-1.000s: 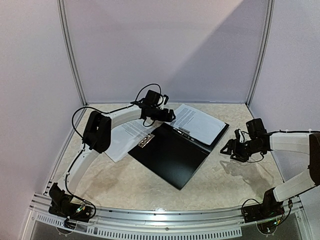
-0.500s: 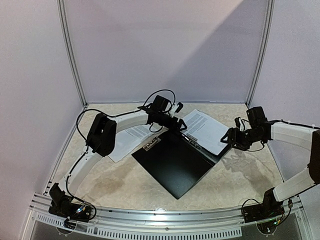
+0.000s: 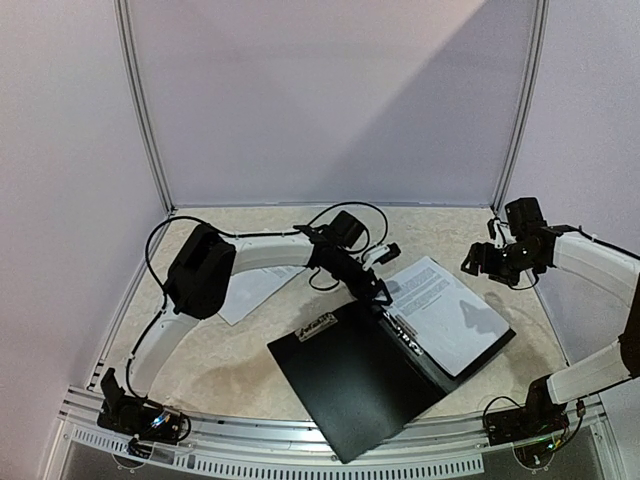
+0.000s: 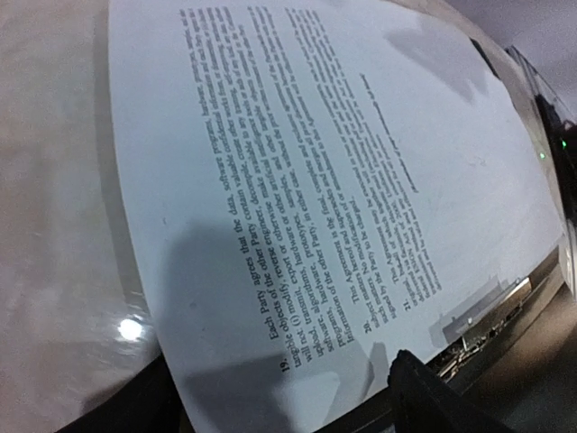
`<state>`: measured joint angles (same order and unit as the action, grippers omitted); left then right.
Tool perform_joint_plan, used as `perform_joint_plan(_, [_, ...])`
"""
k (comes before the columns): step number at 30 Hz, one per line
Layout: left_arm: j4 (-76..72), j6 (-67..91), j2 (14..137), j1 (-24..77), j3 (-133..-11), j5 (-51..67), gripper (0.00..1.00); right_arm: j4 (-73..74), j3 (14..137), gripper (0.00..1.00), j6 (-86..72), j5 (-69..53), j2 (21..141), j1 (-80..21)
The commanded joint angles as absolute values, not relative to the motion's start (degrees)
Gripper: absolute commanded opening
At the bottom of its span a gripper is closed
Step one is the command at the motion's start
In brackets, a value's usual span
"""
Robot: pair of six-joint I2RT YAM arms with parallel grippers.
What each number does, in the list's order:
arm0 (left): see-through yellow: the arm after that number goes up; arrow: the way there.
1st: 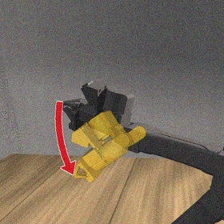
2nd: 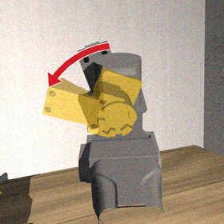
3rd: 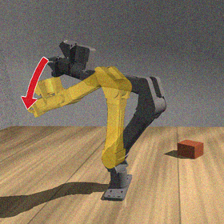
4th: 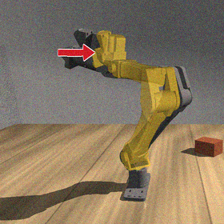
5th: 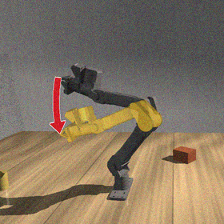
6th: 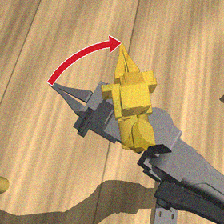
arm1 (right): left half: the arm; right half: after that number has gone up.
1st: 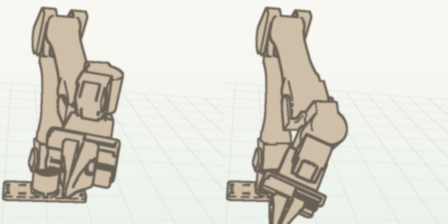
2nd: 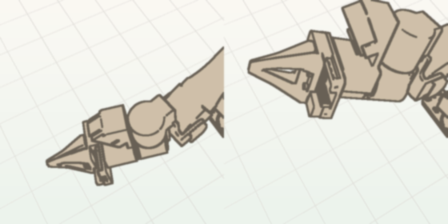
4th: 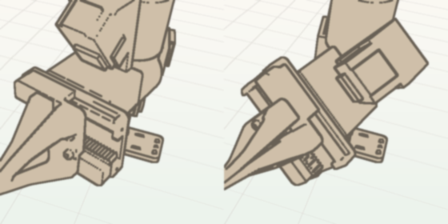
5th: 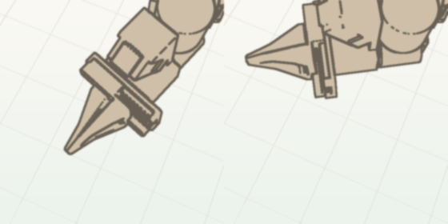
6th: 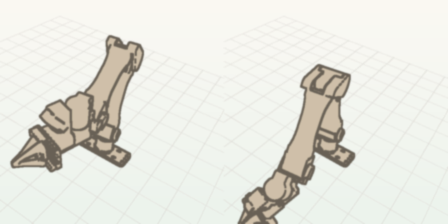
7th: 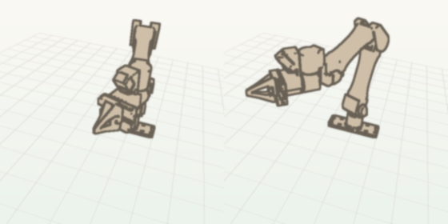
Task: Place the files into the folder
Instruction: Move the folder with files to the center of the board, then rotate the folder with some files at the center of the board.
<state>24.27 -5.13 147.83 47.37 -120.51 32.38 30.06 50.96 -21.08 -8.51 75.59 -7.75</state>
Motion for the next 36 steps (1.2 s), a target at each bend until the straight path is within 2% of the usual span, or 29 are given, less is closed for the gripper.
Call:
perform_joint_plan(1, [33.1,-10.1,144.0,49.6,-115.5,35.0,0.79,31.9,47.9,0.85,-19.1,-1.6,75.8,-7.4])
perform_joint_plan(8, [32.6,-9.3,140.4,49.7,-113.9,25.4,0.85,29.6,42.2,0.86,-18.6,-1.8,78.1,-7.4])
perform_joint_plan(17, [32.3,-4.3,130.5,49.3,-110.5,9.8,0.86,29.7,38.0,0.86,-17.3,-6.9,79.3,-7.9])
perform_joint_plan(26, [30.9,-0.2,123.5,49.0,-106.8,5.2,0.85,32.6,34.9,0.85,-19.1,-9.8,75.1,-13.3])
perform_joint_plan(32, [28.6,1.2,122.4,48.9,-105.4,3.5,0.85,37.3,39.0,0.85,-18.5,-2.3,72.0,-13.7])
perform_joint_plan(36, [27.5,2.2,127.3,48.8,-107.9,2.7,0.85,39.0,43.6,0.86,-18.1,4.8,70.5,-13.7])
